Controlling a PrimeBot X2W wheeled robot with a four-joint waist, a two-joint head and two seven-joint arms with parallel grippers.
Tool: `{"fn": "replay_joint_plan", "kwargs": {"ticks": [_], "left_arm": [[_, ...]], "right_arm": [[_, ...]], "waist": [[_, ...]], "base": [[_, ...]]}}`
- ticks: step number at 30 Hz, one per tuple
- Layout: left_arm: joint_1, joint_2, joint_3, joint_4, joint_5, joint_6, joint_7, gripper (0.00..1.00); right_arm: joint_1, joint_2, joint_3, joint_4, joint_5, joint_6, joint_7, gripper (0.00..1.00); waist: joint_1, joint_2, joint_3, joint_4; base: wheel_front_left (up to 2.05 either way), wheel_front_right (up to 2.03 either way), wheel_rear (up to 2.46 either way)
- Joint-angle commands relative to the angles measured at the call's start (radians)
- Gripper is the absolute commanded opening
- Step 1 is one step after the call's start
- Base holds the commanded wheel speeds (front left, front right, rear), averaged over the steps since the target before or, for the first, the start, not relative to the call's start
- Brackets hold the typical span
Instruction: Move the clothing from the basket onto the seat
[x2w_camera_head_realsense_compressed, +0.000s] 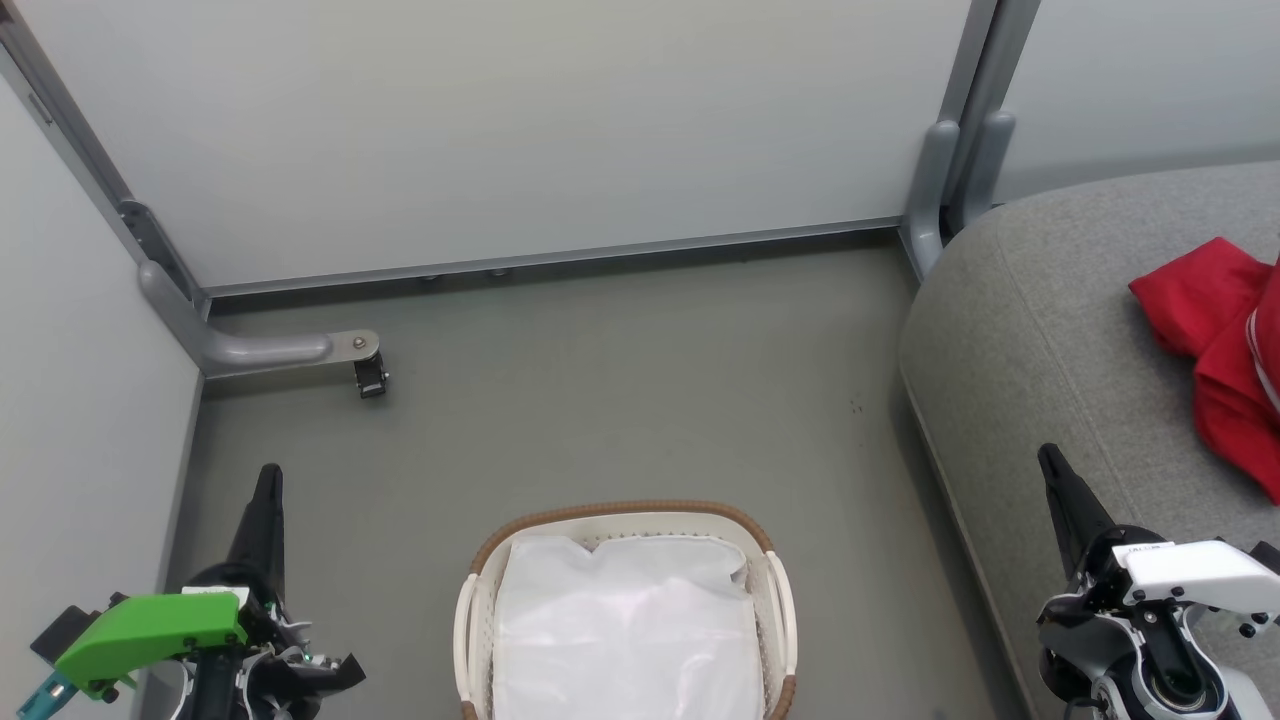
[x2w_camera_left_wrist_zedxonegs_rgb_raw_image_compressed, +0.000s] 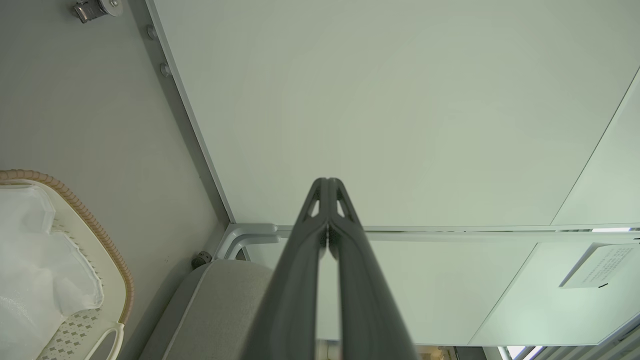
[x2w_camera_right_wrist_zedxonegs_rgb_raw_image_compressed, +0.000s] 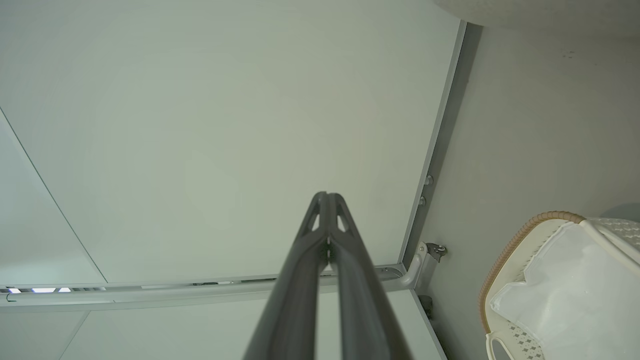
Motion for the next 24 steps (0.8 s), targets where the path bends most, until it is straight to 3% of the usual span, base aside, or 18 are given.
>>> {"fn": "replay_joint_plan", "kwargs": {"ticks": [1, 24], "left_arm": [[-0.01, 0.007, 0.002, -0.001, -0.004, -0.005, 0.003, 0.0], [-0.01, 0.007, 0.002, -0.002, -0.004, -0.005, 0.003, 0.0]], "right_arm": [[0.01, -0.006, -0.001, -0.003, 0.004, 0.0, 0.003, 0.0], [0.01, -0.006, -0.001, -0.003, 0.004, 0.0, 0.003, 0.0]], "waist": [[0.0, 0.0, 0.0, 0.0], [0.0, 0.0, 0.0, 0.0]], "base": [[0.0, 0.0, 0.0], [0.0, 0.0, 0.0]]}}
